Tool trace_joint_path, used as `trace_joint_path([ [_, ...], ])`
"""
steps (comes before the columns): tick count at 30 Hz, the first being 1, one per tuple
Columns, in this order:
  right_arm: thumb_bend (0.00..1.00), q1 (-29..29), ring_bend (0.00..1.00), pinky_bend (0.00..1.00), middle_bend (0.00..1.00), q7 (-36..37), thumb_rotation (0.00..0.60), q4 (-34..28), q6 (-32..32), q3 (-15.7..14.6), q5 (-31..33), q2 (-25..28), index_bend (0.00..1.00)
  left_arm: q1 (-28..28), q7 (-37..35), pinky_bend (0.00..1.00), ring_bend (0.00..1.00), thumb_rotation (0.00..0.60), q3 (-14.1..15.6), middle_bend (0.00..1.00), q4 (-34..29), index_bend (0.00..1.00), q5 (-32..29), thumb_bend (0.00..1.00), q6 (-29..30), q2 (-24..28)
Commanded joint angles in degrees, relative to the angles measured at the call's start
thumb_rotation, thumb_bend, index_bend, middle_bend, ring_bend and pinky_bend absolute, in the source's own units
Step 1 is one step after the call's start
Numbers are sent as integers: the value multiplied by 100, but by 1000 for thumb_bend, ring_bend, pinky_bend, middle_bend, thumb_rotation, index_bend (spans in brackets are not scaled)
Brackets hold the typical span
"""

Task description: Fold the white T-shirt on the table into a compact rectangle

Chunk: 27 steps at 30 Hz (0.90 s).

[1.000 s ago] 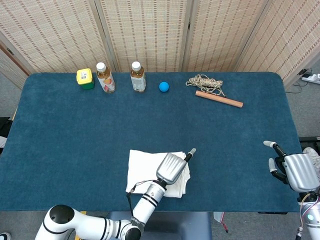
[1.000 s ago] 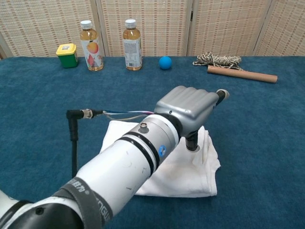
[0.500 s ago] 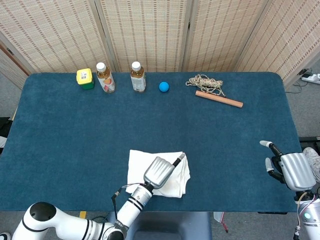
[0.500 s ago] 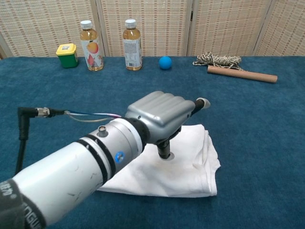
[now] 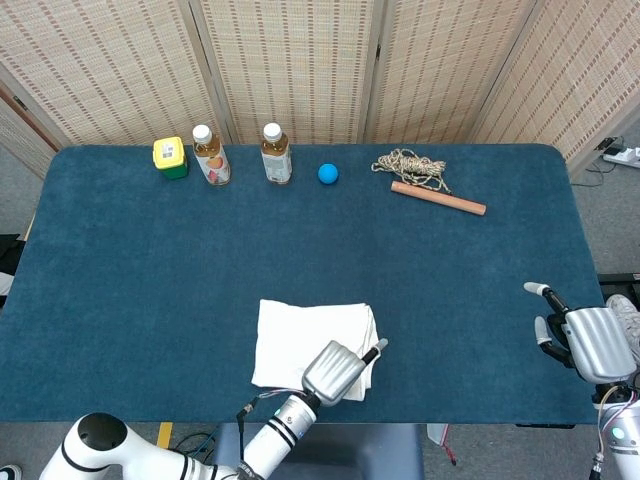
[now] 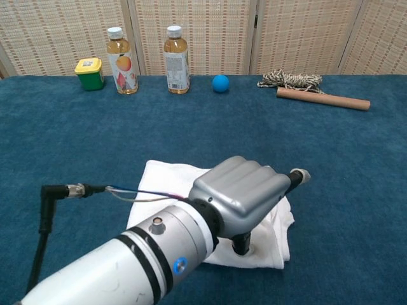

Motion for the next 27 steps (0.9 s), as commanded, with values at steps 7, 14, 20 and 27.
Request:
trace_joint_path([
  [7, 576, -22, 946, 959, 968, -16, 600, -28, 23, 11, 24, 24, 229, 1, -381, 1000, 855, 600, -321, 893, 560, 58, 184, 230, -10, -486],
  [14, 576, -6, 945, 960, 968, 0, 600, 0, 7, 35, 45, -15, 229, 227, -999, 1000, 822, 600, -376, 862, 251, 53, 528, 230, 52, -233],
  [20, 576, 17, 940, 959, 956, -17, 600, 9, -68, 53, 99, 81, 229, 607, -1217, 973, 734, 600, -352, 783, -642, 53, 685, 230, 313, 671],
  [27, 576, 42, 813, 913, 848, 37, 600, 42, -290, -7, 185, 239, 256, 1240, -1626, 772, 577, 600, -224, 604, -1447, 88, 890, 231, 790, 2071],
])
